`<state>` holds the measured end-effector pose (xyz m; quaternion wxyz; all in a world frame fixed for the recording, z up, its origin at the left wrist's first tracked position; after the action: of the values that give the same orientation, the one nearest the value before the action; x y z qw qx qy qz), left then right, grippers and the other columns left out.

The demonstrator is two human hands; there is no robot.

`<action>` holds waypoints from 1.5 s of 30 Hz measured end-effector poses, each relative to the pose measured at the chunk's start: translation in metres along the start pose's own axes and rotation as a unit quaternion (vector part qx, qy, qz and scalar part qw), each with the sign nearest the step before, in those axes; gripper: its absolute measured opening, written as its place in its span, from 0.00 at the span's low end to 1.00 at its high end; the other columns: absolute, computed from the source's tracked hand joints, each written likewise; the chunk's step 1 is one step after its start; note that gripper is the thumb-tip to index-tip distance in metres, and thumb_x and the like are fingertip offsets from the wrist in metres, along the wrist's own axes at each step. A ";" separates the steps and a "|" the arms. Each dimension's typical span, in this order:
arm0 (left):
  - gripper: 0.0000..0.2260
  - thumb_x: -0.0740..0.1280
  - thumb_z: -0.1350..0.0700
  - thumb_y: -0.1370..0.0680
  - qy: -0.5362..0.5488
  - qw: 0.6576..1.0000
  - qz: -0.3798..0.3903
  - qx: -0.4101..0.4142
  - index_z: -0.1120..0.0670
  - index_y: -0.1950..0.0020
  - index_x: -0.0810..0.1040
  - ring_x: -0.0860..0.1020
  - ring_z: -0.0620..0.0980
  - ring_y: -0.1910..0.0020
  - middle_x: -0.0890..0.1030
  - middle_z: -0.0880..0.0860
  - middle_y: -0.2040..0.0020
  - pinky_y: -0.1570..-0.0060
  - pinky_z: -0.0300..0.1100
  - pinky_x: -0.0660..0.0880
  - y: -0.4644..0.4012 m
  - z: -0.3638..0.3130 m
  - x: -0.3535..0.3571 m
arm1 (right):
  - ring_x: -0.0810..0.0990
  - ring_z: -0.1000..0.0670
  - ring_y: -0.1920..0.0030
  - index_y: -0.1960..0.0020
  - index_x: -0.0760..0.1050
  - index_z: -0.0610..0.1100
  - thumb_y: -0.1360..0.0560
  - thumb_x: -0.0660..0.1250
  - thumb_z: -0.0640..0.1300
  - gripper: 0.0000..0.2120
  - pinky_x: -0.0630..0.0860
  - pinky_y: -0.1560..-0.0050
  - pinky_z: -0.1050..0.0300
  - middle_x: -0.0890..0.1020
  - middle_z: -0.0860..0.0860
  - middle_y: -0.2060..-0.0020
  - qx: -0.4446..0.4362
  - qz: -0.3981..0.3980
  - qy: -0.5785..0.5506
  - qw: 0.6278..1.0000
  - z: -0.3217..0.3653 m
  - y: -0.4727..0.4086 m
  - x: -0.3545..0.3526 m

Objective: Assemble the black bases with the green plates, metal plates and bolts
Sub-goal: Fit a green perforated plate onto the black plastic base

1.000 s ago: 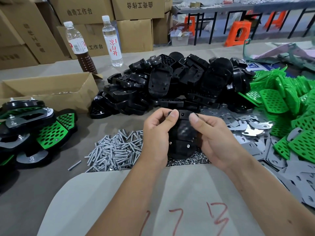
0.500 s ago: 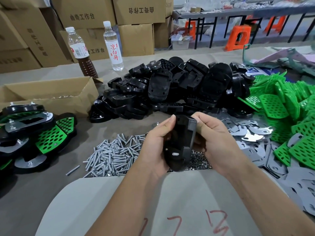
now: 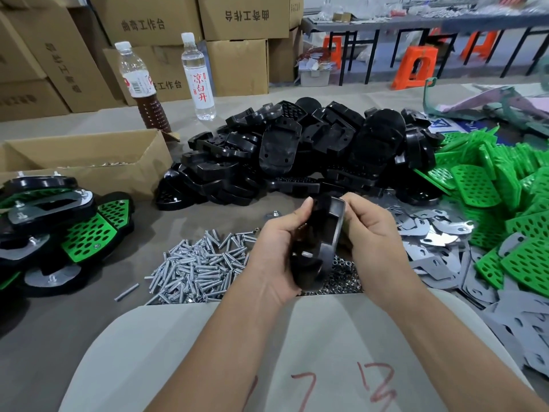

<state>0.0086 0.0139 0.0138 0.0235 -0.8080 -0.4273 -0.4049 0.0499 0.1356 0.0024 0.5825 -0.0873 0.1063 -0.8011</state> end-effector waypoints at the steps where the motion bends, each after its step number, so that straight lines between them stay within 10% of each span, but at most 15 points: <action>1: 0.13 0.71 0.48 0.27 -0.006 1.000 0.001 0.006 0.54 0.65 0.88 0.82 0.48 0.72 0.84 0.52 0.67 0.72 0.35 0.77 0.000 0.001 0.001 | 0.65 0.44 0.63 0.61 0.72 0.41 0.17 0.63 0.50 0.17 0.66 0.63 0.49 0.67 0.41 0.66 0.031 0.003 -0.029 0.999 -0.001 0.000 -0.001; 4: 0.10 0.71 0.47 0.26 -0.045 0.996 -0.012 0.072 0.52 0.56 0.89 0.85 0.49 0.63 0.87 0.53 0.58 0.66 0.40 0.81 -0.001 0.004 0.001 | 0.71 0.45 0.61 0.52 0.74 0.33 0.14 0.63 0.50 0.19 0.73 0.64 0.52 0.73 0.41 0.62 0.074 -0.017 -0.051 0.996 -0.002 -0.002 -0.001; 11: 0.10 0.70 0.56 0.19 -0.117 0.961 -0.108 0.227 0.64 0.52 0.78 0.81 0.54 0.60 0.82 0.60 0.57 0.61 0.44 0.81 -0.006 0.013 0.002 | 0.88 0.43 0.51 0.51 0.87 0.50 0.22 0.58 0.73 0.30 0.83 0.43 0.39 0.89 0.45 0.54 0.128 -0.036 -0.101 0.986 -0.006 -0.003 -0.004; 14: 0.08 0.71 0.57 0.19 -0.146 0.942 -0.142 0.268 0.59 0.56 0.80 0.79 0.55 0.59 0.80 0.59 0.59 0.56 0.50 0.78 -0.006 0.011 -0.002 | 0.87 0.44 0.55 0.50 0.84 0.41 0.34 0.62 0.83 0.45 0.85 0.53 0.40 0.86 0.40 0.58 0.096 0.022 -0.038 0.994 -0.001 -0.002 -0.001; 19: 0.08 0.72 0.51 0.25 -0.190 0.928 -0.135 0.291 0.55 0.59 0.82 0.78 0.53 0.59 0.80 0.55 0.61 0.53 0.51 0.76 -0.004 0.011 0.002 | 0.74 0.26 0.63 0.48 0.70 0.23 0.24 0.62 0.74 0.48 0.74 0.59 0.30 0.73 0.22 0.58 0.012 -0.025 0.045 0.999 0.001 -0.001 -0.004; 30: 0.13 0.73 0.56 0.21 -0.178 0.944 -0.134 0.244 0.53 0.65 0.77 0.76 0.54 0.61 0.77 0.57 0.62 0.58 0.48 0.76 -0.005 0.012 -0.002 | 0.64 0.35 0.69 0.59 0.69 0.26 0.19 0.64 0.59 0.33 0.63 0.68 0.37 0.67 0.32 0.69 -0.006 -0.014 0.098 0.995 0.010 0.003 -0.006; 45: 0.15 0.71 0.58 0.19 -0.189 0.933 -0.152 0.267 0.65 0.59 0.71 0.70 0.55 0.60 0.72 0.57 0.61 0.56 0.52 0.70 -0.007 0.015 0.000 | 0.66 0.35 0.66 0.57 0.73 0.32 0.20 0.61 0.63 0.31 0.67 0.66 0.36 0.69 0.33 0.67 -0.015 0.018 0.115 0.993 -0.001 0.001 -0.011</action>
<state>0.0134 0.0246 0.0015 0.0957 -0.7588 -0.6340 -0.1142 0.0539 0.1455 0.0006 0.5790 -0.0010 0.1860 -0.7938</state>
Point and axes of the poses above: each hand's wrist, its own y-axis away from the middle knuckle, its own x-axis out of the palm, z = x × y, the point moved 1 cm from there along -y, towards the middle knuckle
